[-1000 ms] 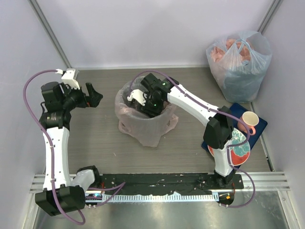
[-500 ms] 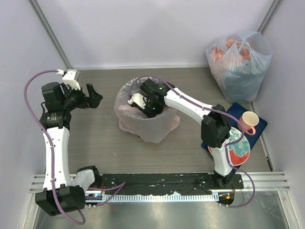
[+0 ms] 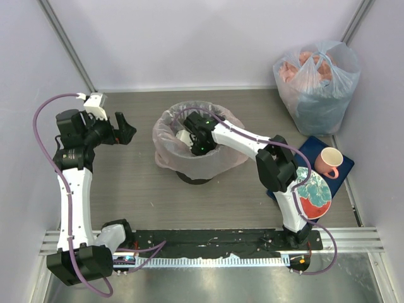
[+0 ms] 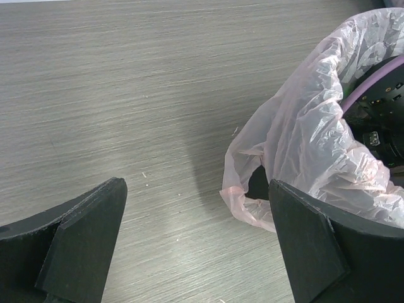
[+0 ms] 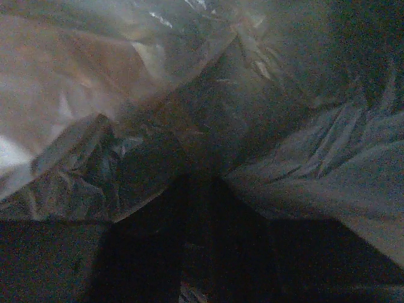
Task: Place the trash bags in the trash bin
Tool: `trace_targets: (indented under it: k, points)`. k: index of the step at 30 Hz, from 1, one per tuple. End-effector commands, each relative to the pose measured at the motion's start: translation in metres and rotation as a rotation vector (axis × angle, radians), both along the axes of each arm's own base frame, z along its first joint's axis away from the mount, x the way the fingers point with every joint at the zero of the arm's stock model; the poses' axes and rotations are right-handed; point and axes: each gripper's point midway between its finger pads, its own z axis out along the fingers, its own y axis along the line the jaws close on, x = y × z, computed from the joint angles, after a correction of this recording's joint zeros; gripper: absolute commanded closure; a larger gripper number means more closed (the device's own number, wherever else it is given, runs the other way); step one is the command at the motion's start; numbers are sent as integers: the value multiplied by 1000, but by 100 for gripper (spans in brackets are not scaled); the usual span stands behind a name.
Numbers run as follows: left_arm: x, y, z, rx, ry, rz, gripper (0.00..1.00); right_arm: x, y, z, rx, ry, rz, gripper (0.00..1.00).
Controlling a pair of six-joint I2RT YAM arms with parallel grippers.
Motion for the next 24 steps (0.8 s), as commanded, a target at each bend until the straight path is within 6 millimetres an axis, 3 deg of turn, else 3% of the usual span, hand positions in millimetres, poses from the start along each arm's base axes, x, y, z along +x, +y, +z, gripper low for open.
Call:
trace_targets:
  k: [1, 6, 9, 24]
  points:
    - [1, 3, 9, 18, -21, 4, 0, 4, 3, 1, 8, -25, -20, 73]
    - [4, 4, 10, 19, -19, 7, 0, 13, 13, 16, 62, -64, -38, 74]
    - [4, 2, 14, 17, -24, 0, 0, 16, 21, 35, 121, -86, -43, 74]
    - [0, -15, 35, -42, -62, -85, 0, -3, 36, 111, 298, -130, -26, 75]
